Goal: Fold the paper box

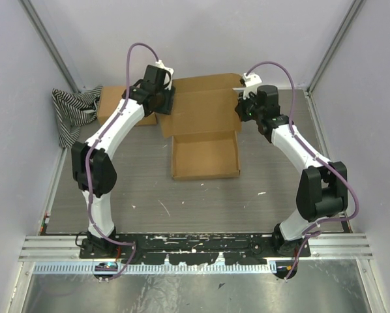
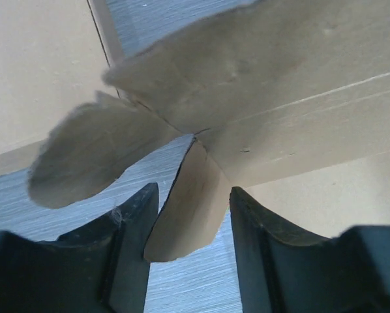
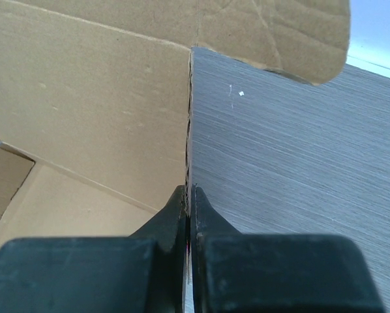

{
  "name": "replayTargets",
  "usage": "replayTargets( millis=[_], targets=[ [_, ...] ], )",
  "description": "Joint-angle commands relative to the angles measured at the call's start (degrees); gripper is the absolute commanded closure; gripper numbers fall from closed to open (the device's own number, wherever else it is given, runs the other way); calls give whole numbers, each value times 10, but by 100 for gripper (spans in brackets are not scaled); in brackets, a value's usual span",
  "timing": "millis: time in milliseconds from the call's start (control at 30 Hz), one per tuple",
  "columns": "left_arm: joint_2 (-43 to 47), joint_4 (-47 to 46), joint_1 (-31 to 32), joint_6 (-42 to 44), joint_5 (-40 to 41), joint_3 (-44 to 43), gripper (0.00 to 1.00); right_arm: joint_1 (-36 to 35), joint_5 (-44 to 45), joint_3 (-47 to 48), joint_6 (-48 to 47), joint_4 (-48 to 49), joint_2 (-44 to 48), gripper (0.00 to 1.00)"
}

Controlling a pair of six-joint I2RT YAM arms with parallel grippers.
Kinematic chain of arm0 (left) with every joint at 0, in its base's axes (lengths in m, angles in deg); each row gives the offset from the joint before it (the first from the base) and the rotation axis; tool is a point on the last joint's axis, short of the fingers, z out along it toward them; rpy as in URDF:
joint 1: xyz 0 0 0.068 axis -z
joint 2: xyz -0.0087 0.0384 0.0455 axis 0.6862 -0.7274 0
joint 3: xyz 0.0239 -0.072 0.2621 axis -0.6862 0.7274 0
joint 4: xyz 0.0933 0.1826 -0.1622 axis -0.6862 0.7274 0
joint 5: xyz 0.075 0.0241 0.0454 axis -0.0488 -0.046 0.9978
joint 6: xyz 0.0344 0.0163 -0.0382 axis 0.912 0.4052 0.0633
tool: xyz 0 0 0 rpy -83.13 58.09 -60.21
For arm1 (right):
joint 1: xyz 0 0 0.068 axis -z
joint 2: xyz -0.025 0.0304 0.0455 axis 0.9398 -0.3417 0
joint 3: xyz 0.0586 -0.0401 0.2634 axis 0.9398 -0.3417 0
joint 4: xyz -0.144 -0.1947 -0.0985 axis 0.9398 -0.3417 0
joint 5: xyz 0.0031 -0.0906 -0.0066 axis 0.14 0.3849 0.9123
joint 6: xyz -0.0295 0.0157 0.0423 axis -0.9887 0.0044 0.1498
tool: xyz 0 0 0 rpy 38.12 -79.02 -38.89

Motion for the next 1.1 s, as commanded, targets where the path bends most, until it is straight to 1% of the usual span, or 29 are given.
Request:
replayTargets(
  millis=[0, 100, 133, 200, 233, 267, 300, 333, 400, 533, 700, 800, 933, 1067],
  targets=[
    [1, -7, 0, -2, -21, -23, 49, -7, -13, 12, -12, 9, 25, 97],
    [0, 0, 0, -5, -34, -30, 59, -13, -10, 27, -10, -15, 21, 96],
    [-2, 6, 0, -6, -36, -36, 64, -15, -9, 33, -6, -26, 19, 95],
    [-3, 15, 0, -11, -37, -43, 79, -16, -7, 50, 4, -51, 16, 91],
    [-3, 19, 1, -11, -36, -45, 87, -17, -6, 61, 9, -66, 13, 86],
    [-3, 21, 1, -11, -36, -47, 98, -17, -1, 74, 15, -85, 9, 78],
    [-1, 22, 2, -11, -32, -47, 100, -17, 8, 91, 18, -108, 3, 73],
    [3, 19, 3, -10, -27, -46, 100, -17, 24, 117, 20, -132, -7, 70],
    [18, -3, 6, -1, -19, -19, 100, -16, 58, 155, 22, -185, -23, 67],
    [77, -94, 6, 2, -27, 62, 100, -11, 87, 196, 21, -219, -37, 65],
    [128, -160, 9, -4, -32, 131, 100, -8, 78, 237, 23, -266, -61, 68],
    [146, -188, 9, -8, -30, 159, 100, -8, 50, 250, 23, -294, -76, 69],
    [156, -209, 9, -15, -33, 179, 100, -7, 26, 250, 24, -310, -87, 71],
    [154, -211, 10, -23, -40, 176, 100, -8, 14, 252, 32, -318, -88, 78]
  ],
)
